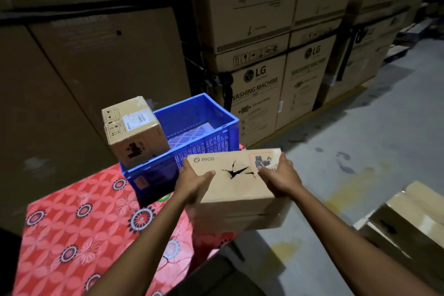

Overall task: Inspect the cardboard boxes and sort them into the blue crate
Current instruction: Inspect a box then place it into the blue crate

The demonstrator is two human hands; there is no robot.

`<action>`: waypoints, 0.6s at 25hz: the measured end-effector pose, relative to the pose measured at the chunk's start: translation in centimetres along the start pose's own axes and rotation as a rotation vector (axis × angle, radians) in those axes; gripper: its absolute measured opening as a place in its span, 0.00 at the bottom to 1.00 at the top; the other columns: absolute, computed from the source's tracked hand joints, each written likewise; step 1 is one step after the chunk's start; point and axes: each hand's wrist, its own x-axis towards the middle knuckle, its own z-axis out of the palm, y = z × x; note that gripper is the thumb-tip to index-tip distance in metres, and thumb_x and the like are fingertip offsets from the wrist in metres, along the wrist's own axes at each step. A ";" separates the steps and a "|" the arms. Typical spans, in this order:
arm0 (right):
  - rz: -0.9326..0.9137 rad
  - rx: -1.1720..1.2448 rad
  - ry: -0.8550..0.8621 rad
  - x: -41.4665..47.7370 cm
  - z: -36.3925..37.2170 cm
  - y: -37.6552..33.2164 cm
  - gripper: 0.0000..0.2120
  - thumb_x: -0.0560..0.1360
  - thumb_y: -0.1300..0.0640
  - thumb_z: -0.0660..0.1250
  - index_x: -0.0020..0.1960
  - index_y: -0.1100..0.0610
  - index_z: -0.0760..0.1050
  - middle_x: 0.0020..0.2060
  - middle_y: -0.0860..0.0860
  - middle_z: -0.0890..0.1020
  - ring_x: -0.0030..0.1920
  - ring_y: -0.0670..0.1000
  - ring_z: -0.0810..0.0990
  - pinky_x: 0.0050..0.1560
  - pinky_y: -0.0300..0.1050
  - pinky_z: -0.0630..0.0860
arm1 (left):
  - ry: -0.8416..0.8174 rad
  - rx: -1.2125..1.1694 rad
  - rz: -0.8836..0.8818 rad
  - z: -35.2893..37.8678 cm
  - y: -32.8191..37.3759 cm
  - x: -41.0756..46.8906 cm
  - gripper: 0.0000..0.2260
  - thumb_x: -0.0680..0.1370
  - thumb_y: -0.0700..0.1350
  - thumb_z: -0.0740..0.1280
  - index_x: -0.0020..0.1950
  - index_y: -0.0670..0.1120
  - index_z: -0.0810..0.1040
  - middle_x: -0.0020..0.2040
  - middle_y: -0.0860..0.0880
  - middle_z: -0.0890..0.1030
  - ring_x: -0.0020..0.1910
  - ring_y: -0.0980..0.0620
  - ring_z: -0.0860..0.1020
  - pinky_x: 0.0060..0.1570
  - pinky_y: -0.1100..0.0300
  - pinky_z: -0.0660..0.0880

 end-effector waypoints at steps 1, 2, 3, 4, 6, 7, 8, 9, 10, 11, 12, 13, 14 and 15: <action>0.008 -0.039 -0.002 0.2 0.1 -0.5 0.50 0.64 0.29 0.68 0.78 0.54 0.60 0.71 0.56 0.72 0.68 0.60 0.75 0.64 0.59 0.77 | 0.014 0.041 -0.002 0.0 -0.1 -0.1 0.50 0.62 0.70 0.70 0.77 0.49 0.59 0.69 0.43 0.75 0.64 0.42 0.78 0.63 0.46 0.77; 0.008 -0.075 0.004 0.3 0.2 -1.0 0.50 0.67 0.30 0.69 0.79 0.54 0.58 0.72 0.58 0.71 0.69 0.61 0.74 0.65 0.59 0.76 | 0.018 0.093 0.007 0.1 0.1 -0.3 0.50 0.64 0.71 0.69 0.79 0.49 0.57 0.72 0.42 0.71 0.68 0.40 0.74 0.66 0.46 0.74; 0.011 -0.118 0.012 0.4 0.3 -1.2 0.50 0.69 0.31 0.70 0.80 0.55 0.56 0.73 0.58 0.69 0.70 0.62 0.73 0.65 0.58 0.75 | 0.027 0.169 0.026 0.2 0.5 -0.6 0.50 0.67 0.71 0.68 0.81 0.48 0.55 0.76 0.40 0.66 0.72 0.38 0.69 0.68 0.44 0.72; 0.009 -0.162 0.019 0.6 0.5 -1.3 0.50 0.70 0.32 0.71 0.81 0.55 0.54 0.74 0.59 0.68 0.71 0.62 0.72 0.65 0.58 0.74 | 0.039 0.257 0.046 0.4 0.9 -0.8 0.50 0.70 0.71 0.67 0.82 0.47 0.52 0.78 0.40 0.62 0.75 0.37 0.65 0.69 0.43 0.70; 0.021 -0.228 0.020 0.9 0.7 -1.4 0.53 0.71 0.31 0.70 0.83 0.56 0.49 0.75 0.60 0.65 0.73 0.62 0.69 0.67 0.58 0.72 | 0.072 0.402 0.067 0.8 1.8 -1.1 0.49 0.73 0.72 0.64 0.83 0.47 0.49 0.81 0.42 0.55 0.77 0.36 0.59 0.69 0.39 0.66; 0.029 -0.262 0.017 0.9 0.7 -1.5 0.54 0.71 0.30 0.70 0.83 0.56 0.48 0.76 0.59 0.64 0.74 0.62 0.67 0.68 0.58 0.71 | 0.065 0.448 0.065 1.1 2.1 -0.9 0.49 0.72 0.74 0.63 0.83 0.48 0.48 0.82 0.42 0.52 0.78 0.35 0.57 0.69 0.37 0.64; 0.043 -0.299 0.013 0.9 0.8 -1.8 0.56 0.71 0.28 0.69 0.83 0.56 0.46 0.77 0.59 0.62 0.75 0.62 0.66 0.69 0.60 0.69 | 0.043 0.488 0.054 1.3 2.5 -0.9 0.50 0.72 0.75 0.62 0.84 0.49 0.47 0.83 0.42 0.48 0.79 0.35 0.54 0.70 0.35 0.62; 0.068 -0.341 0.005 0.9 0.8 -2.2 0.57 0.70 0.27 0.68 0.83 0.56 0.45 0.78 0.60 0.60 0.76 0.62 0.64 0.70 0.62 0.67 | 0.009 0.516 0.029 1.5 2.9 -0.6 0.52 0.71 0.76 0.62 0.84 0.51 0.45 0.83 0.42 0.44 0.80 0.34 0.51 0.71 0.33 0.59; 0.102 -0.383 -0.007 0.8 0.9 -2.9 0.59 0.69 0.25 0.68 0.83 0.56 0.43 0.79 0.60 0.58 0.77 0.63 0.61 0.72 0.65 0.64 | -0.027 0.537 -0.001 1.7 3.4 -0.4 0.53 0.69 0.77 0.62 0.83 0.52 0.43 0.83 0.42 0.40 0.80 0.34 0.48 0.71 0.30 0.56; 0.134 -0.427 -0.023 0.9 1.2 -3.6 0.61 0.67 0.25 0.69 0.83 0.56 0.42 0.81 0.61 0.54 0.78 0.64 0.58 0.73 0.69 0.60 | -0.051 0.553 -0.034 2.0 4.1 -0.2 0.55 0.68 0.77 0.64 0.83 0.52 0.42 0.83 0.41 0.37 0.80 0.33 0.46 0.70 0.27 0.54; 0.164 -0.471 -0.031 1.0 1.8 -4.3 0.62 0.66 0.26 0.70 0.83 0.56 0.41 0.81 0.62 0.50 0.79 0.66 0.54 0.73 0.73 0.56 | -0.064 0.570 -0.065 2.3 4.8 0.0 0.57 0.67 0.77 0.66 0.83 0.52 0.42 0.82 0.40 0.36 0.80 0.32 0.44 0.68 0.24 0.53; 0.187 -0.522 -0.025 1.0 2.6 -4.8 0.63 0.66 0.28 0.72 0.83 0.57 0.40 0.82 0.63 0.46 0.80 0.68 0.51 0.72 0.77 0.52 | -0.064 0.594 -0.091 2.9 5.4 0.0 0.58 0.66 0.75 0.68 0.83 0.51 0.42 0.82 0.40 0.35 0.80 0.31 0.43 0.67 0.22 0.52; 0.204 -0.575 -0.004 1.0 3.5 -5.3 0.63 0.66 0.31 0.74 0.83 0.57 0.40 0.81 0.64 0.44 0.80 0.70 0.48 0.72 0.79 0.50 | -0.051 0.622 -0.112 3.5 5.9 0.0 0.58 0.67 0.73 0.70 0.83 0.50 0.42 0.82 0.39 0.35 0.79 0.30 0.43 0.66 0.21 0.52; 0.215 -0.617 0.022 1.1 4.4 -5.7 0.63 0.66 0.34 0.75 0.83 0.57 0.40 0.81 0.66 0.43 0.79 0.72 0.47 0.72 0.80 0.49 | -0.026 0.650 -0.128 4.1 6.3 0.0 0.57 0.67 0.71 0.71 0.83 0.48 0.42 0.82 0.39 0.36 0.79 0.29 0.43 0.67 0.20 0.52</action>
